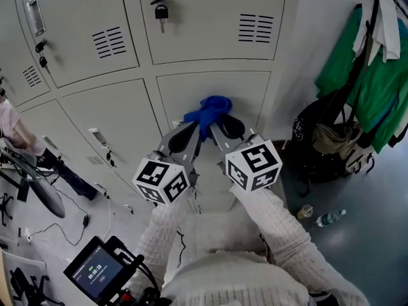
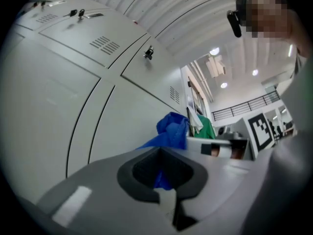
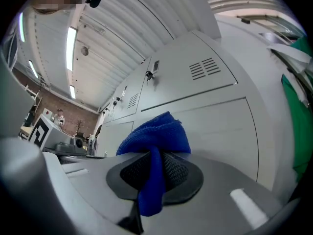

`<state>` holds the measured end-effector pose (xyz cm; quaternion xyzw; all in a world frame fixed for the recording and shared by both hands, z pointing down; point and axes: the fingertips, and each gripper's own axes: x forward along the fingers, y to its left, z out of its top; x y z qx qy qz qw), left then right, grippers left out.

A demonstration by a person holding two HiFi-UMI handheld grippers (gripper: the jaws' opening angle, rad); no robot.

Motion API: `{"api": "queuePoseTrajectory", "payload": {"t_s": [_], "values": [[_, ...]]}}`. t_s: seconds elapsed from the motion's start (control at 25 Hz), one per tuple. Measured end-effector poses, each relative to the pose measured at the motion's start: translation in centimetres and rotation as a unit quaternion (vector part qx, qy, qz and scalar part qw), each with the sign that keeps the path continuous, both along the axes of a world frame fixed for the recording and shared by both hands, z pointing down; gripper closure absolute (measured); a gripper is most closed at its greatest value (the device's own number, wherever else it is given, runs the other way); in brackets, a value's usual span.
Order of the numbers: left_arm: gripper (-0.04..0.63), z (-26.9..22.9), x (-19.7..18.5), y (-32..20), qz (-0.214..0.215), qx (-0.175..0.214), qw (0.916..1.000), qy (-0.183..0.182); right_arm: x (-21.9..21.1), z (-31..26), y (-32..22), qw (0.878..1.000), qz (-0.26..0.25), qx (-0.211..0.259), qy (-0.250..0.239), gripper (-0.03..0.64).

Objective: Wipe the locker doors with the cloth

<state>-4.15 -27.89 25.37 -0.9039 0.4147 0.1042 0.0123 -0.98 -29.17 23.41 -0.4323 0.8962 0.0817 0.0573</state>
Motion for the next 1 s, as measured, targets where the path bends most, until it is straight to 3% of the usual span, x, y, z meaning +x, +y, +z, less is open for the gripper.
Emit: {"api": "queuePoseTrajectory", "payload": {"t_s": [0.16, 0.44, 1.0], "values": [[0.589, -3.6, 0.3, -0.6, 0.0, 0.039, 0.9992, -0.009, 0.5, -2.7, -1.0, 1.0, 0.003, 0.023, -0.011, 0.566], [0.591, -7.0, 0.5, -1.7, 0.004, 0.061, 0.998, -0.017, 1.2, -5.4, -2.4, 0.999, 0.002, 0.027, -0.028, 0.566], [0.59, -5.5, 0.7, -2.4, 0.017, 0.045, 0.9989, -0.002, 1.4, -4.1, -2.5, 0.999, -0.002, 0.028, -0.034, 0.566]]}}
